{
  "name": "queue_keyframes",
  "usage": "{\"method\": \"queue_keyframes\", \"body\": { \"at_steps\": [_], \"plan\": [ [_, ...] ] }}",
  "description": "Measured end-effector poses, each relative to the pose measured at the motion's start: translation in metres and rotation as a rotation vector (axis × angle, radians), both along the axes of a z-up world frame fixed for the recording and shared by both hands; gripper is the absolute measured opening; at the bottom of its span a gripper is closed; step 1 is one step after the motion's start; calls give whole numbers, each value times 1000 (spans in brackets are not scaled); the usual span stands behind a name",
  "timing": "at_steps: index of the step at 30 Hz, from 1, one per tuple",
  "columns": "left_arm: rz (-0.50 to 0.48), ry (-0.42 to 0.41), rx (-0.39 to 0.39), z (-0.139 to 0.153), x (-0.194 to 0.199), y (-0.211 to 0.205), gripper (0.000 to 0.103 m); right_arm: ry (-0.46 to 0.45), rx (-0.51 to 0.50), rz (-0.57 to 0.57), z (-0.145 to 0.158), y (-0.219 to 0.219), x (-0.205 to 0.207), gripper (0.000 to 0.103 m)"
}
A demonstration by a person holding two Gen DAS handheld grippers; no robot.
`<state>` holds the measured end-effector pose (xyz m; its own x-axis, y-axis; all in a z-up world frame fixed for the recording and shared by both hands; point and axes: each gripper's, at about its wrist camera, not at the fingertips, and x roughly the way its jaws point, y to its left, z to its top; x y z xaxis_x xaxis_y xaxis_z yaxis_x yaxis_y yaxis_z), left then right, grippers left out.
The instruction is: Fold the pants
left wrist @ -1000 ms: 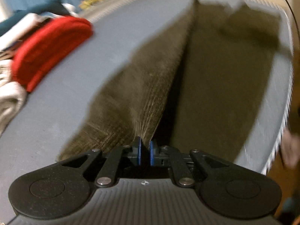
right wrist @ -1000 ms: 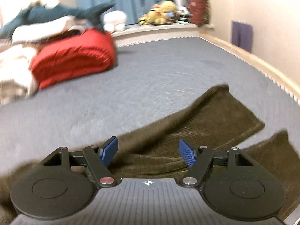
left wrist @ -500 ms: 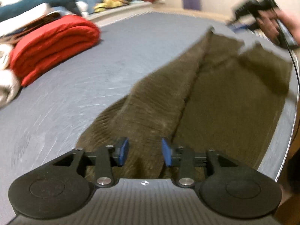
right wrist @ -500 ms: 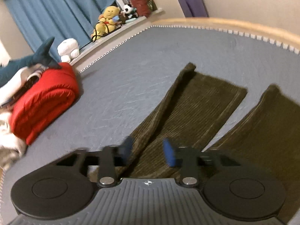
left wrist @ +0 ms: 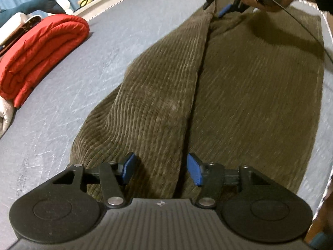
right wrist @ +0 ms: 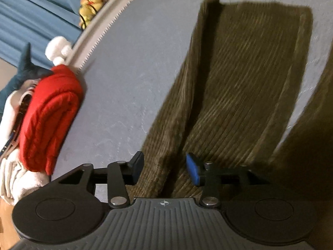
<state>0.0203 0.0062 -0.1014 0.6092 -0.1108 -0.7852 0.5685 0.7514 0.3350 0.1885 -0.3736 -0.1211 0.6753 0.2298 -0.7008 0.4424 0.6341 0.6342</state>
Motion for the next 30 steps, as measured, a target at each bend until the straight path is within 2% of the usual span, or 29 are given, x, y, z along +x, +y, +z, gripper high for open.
{"method": "queue_keyframes", "body": {
  "at_steps": [3,4,5,7,9,13,17,19,21,23,25,27,28,30],
  "plan": [
    [9,-16,37,-4,3,6,52,6,-13,15,-8,8,9,48],
    [9,-22,38,-4,4,8,44,-1,-26,20,-8,9,11,44],
    [11,-26,38,-4,5,9,32,-10,-36,19,-7,8,13,38],
    [14,-33,28,-1,4,9,19,-26,-32,17,-6,3,14,10],
    [17,-52,20,5,2,10,15,-59,-20,9,1,-2,9,5],
    [27,-102,-27,28,-8,21,11,-141,-53,42,37,-7,-11,3],
    [7,-188,-92,59,-30,45,10,-214,-119,98,79,-11,-48,2],
    [-64,-228,-121,72,-49,60,10,-249,-179,126,102,-13,-77,0],
    [-154,-230,-136,76,-70,68,9,-287,-228,149,127,-16,-112,0],
    [-241,-207,-101,71,-91,70,3,-291,-247,191,144,-19,-151,0],
    [-331,-167,-54,62,-109,68,0,-273,-269,218,150,-27,-191,0],
    [-390,-134,-16,56,-119,63,1,-242,-306,205,143,-41,-218,3],
    [-394,-136,-1,52,-119,59,5,-227,-314,199,135,-47,-223,4],
    [-366,-159,-13,56,-112,51,5,-186,-308,164,119,-63,-222,4]
  ]
}}
